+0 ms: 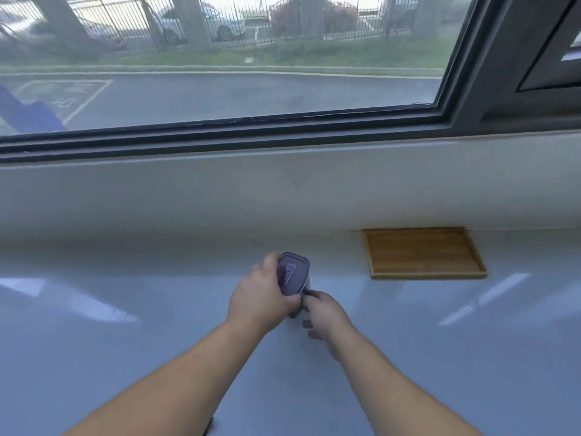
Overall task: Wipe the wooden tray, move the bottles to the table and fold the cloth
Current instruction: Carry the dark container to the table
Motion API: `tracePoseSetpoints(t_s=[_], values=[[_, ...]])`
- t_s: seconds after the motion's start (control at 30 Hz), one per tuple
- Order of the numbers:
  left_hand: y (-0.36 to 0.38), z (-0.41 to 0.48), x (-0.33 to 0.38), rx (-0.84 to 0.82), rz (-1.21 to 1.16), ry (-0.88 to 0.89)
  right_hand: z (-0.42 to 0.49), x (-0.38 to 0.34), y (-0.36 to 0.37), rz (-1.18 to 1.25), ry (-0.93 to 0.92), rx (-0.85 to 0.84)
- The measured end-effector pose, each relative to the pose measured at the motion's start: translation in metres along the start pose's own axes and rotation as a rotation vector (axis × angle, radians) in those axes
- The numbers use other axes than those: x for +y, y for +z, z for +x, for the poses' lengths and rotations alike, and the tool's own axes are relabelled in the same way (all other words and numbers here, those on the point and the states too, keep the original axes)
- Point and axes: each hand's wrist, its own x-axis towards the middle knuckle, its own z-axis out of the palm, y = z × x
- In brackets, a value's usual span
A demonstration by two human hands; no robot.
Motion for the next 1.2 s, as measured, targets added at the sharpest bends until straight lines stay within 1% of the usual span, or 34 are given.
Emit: tracePoseSetpoints(t_s=[0.17,0.27,0.47,0.5,0.63,0.8,0.97,1.13,1.2], values=[[-0.057,-0.048,-0.063,0.118,-0.052,-0.091,-0.035,-0.02,0.075,-0.123,-0.035,-0.127],[-0.098,-0.092,-0.114,0.204,-0.09,-0.151,-0.068,-0.027,0.139,-0.185,-0.082,-0.212],[-0.171,-0.21,-0.231,0.397,-0.115,-0.3,-0.153,-0.014,0.283,-0.314,-0.166,-0.37],[-0.175,-0.22,-0.239,0.41,-0.112,-0.303,-0.16,-0.009,0.293,-0.32,-0.171,-0.389],[-0.211,-0.331,-0.329,0.517,-0.122,-0.426,-0.237,0.029,0.401,-0.421,-0.212,-0.536],[-0.239,-0.462,-0.419,0.607,-0.116,-0.594,-0.322,0.088,0.516,-0.501,-0.23,-0.696],[-0.248,-0.576,-0.493,0.689,-0.132,-0.786,-0.388,0.146,0.615,-0.64,-0.236,-0.851],[-0.249,-0.658,-0.551,0.766,-0.145,-0.956,-0.432,0.191,0.7,-0.771,-0.21,-0.963],[-0.251,-0.687,-0.574,0.787,-0.147,-1.024,-0.446,0.209,0.733,-0.82,-0.206,-1.057]])
